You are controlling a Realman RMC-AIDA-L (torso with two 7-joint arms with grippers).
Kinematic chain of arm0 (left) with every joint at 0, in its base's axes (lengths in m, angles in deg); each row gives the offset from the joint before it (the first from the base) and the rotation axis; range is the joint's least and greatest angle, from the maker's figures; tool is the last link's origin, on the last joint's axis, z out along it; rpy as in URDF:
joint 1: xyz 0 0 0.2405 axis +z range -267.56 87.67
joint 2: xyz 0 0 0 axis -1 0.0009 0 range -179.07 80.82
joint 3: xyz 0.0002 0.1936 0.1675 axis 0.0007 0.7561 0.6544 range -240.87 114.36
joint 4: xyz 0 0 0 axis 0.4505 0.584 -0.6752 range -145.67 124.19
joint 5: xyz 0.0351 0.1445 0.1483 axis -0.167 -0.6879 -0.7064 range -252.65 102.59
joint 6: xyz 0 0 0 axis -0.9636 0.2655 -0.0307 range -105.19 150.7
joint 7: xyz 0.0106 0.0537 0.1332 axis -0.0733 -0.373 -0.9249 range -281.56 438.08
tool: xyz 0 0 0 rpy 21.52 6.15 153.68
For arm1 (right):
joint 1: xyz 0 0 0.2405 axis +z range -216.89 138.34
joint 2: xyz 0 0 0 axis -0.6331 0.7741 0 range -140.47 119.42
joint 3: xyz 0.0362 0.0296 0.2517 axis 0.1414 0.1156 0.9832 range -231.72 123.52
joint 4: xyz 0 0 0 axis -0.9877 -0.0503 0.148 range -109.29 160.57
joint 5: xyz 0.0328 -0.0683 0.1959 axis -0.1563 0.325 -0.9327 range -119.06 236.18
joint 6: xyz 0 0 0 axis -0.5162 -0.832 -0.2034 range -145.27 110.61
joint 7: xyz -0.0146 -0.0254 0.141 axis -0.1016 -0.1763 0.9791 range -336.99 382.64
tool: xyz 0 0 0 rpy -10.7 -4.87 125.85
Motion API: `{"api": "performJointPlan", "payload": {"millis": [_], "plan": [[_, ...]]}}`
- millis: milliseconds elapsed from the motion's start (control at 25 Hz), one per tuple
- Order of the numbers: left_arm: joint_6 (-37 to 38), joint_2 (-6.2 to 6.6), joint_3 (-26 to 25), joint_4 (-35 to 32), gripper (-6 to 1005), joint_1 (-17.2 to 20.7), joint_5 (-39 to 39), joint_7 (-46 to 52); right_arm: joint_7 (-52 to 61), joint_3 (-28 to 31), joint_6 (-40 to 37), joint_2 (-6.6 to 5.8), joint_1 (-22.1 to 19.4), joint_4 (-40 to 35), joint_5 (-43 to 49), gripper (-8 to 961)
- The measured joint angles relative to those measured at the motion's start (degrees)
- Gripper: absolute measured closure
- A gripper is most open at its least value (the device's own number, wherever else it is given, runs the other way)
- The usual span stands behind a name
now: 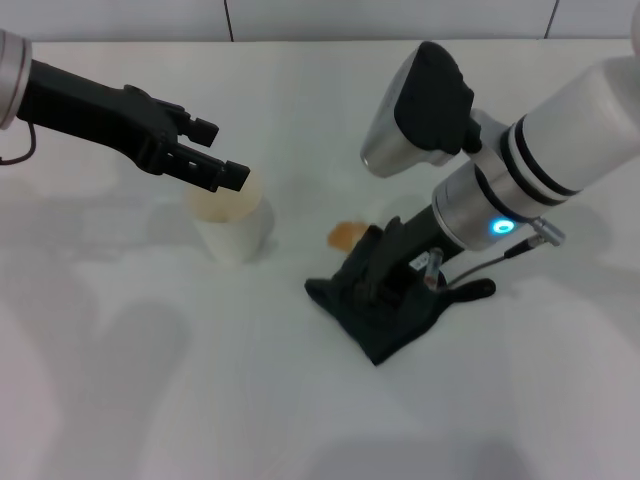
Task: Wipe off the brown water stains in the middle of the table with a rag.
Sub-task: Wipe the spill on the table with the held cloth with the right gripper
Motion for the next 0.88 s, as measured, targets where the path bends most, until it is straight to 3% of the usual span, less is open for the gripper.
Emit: {"api": "performJointPlan", "payload": {"millis": [240, 880], "plan": [[-0.1, 0.0, 0.0, 0.0, 105, -0.5, 0.0, 0.0, 0.0, -1.8, 2.7, 0.11, 0.3, 0.8, 0.7, 930], [-0.3, -0.34, 0.0, 0.0, 106, -0.6, -0.1, 0.0, 0.6, -3.8, 32.8, 0.23, -0.3, 9.9, 0.2, 930]]}}
